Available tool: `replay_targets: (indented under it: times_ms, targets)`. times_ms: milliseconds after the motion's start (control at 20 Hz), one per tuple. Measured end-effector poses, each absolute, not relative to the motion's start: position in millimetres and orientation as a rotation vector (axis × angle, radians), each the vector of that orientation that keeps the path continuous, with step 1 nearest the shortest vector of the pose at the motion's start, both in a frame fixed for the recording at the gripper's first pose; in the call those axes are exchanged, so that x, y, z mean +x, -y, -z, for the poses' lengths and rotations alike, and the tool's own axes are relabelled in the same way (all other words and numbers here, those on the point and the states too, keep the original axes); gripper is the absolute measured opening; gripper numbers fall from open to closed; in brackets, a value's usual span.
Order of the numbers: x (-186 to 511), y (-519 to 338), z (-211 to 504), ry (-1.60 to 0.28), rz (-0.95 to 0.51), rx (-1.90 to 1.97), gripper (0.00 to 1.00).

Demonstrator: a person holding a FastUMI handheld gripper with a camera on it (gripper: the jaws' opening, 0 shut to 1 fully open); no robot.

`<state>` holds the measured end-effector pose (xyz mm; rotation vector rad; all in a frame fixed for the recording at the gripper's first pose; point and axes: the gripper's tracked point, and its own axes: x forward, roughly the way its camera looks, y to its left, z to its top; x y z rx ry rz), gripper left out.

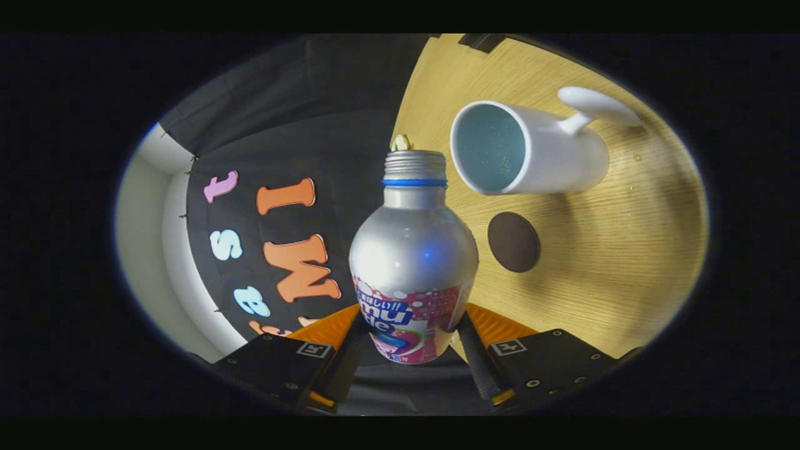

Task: Take the bottle from table, then pour the juice into the cup, finally place the bottle on the coaster

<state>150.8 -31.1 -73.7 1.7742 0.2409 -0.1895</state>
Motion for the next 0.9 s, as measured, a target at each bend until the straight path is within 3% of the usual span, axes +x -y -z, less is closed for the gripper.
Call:
replay_targets:
  times_ms: [900]
  targets:
    - [150.2,35.4,61.8,-0.245,0.216,1.871,0.77]
